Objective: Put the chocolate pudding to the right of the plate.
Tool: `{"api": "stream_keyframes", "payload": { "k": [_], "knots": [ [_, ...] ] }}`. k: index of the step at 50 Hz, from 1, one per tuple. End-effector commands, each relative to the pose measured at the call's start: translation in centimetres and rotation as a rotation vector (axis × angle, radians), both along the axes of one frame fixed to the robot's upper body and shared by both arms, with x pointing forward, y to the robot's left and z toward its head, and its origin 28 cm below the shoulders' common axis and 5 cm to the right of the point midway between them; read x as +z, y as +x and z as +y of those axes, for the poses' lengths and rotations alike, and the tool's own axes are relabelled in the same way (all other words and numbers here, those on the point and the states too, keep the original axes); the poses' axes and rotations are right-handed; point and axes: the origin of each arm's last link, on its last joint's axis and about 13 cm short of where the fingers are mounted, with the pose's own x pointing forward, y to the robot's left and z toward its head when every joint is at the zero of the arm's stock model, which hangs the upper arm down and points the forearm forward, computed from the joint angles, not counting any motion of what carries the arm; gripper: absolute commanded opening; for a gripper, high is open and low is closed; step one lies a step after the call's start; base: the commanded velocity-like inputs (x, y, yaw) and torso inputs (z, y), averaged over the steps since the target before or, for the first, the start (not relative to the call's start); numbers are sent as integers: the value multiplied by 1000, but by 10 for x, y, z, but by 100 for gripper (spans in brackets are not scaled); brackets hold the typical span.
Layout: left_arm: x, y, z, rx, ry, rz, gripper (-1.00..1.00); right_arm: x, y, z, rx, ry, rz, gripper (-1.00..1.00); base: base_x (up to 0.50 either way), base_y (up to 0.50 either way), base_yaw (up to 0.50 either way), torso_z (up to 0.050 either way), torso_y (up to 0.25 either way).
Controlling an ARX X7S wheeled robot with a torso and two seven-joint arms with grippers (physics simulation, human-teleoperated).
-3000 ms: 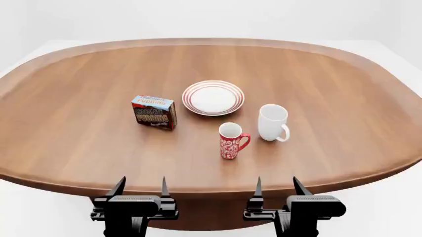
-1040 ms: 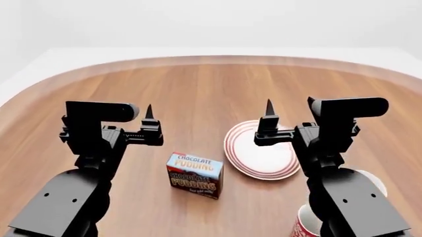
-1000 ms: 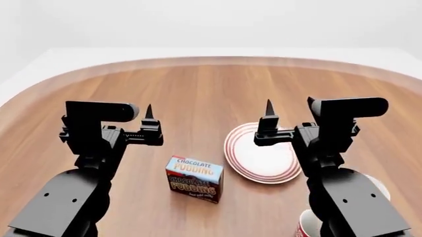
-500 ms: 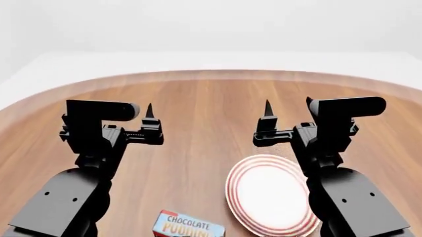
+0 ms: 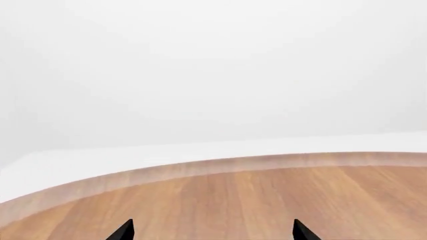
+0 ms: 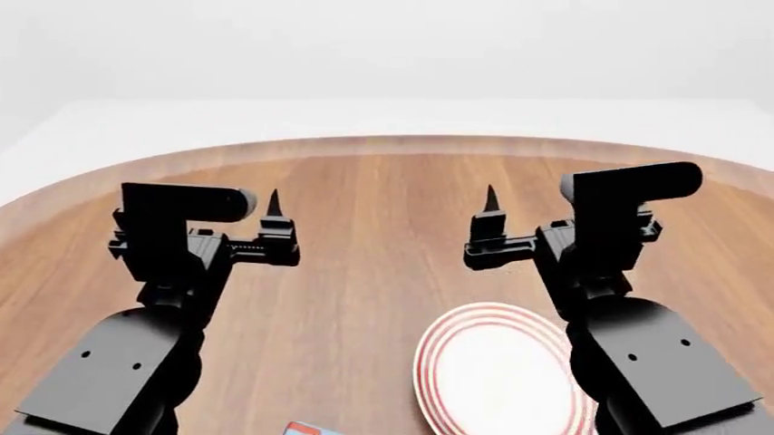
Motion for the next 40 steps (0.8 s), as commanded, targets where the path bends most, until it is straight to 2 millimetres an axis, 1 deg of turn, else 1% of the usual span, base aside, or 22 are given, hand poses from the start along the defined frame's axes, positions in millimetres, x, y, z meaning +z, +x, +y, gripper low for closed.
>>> {"api": "stream_keyframes", "payload": {
  "k": [1,2,4,5,7,8,9,10,11,13,19,20,23,25,28,37,38,40],
  "knots": [
    [1,0,1,4,4,1,100,24,-27,0,92,-143,87,100,0,0,0,0,0],
    [1,0,2,5,4,1,100,31,-35,-1,122,-162,103,100,0,0,0,0,0],
    [1,0,2,6,4,1,100,31,-39,-2,175,-183,130,100,0,0,0,0,0],
    [0,0,2,7,3,1,100,33,-38,-12,107,-233,165,100,0,0,0,0,0],
    [0,-1,3,8,1,1,100,33,-38,-15,37,-270,241,100,0,0,0,0,0],
    [0,-1,3,8,0,2,100,33,-44,-11,114,-277,262,100,0,0,0,0,0],
    [-1,-1,3,9,0,2,100,33,-53,-7,237,-284,300,100,0,0,0,0,0],
    [-1,0,4,12,-3,2,100,33,-59,-8,290,-277,342,100,0,0,0,0,0],
    [-1,0,4,12,-4,2,100,37,-65,-9,325,-280,346,100,0,0,0,0,0],
    [0,0,4,13,-3,2,100,40,-68,-10,326,-285,341,100,0,0,0,0,0],
    [1,-1,5,16,-4,-1,100,54,-83,-18,463,-322,423,100,0,0,0,0,0],
    [0,-1,5,17,-3,1,100,57,-86,-20,454,-333,432,100,0,0,0,0,0],
    [0,0,5,18,-2,2,100,63,-90,-20,483,-349,454,100,0,0,0,0,0],
    [0,0,5,17,-2,3,100,65,-94,-20,504,-396,439,100,0,0,0,0,0],
    [0,0,5,18,-2,3,100,70,-99,-19,518,-366,452,100,0,0,0,0,0],
    [0,-1,5,23,1,3,100,66,-105,-13,570,-359,508,100,0,0,0,0,0],
    [0,0,5,22,2,5,100,64,-110,-9,600,-361,526,100,0,0,0,0,0],
    [0,0,4,20,2,4,100,62,-111,-7,611,-360,530,100,0,0,0,0,0]
  ]
}}
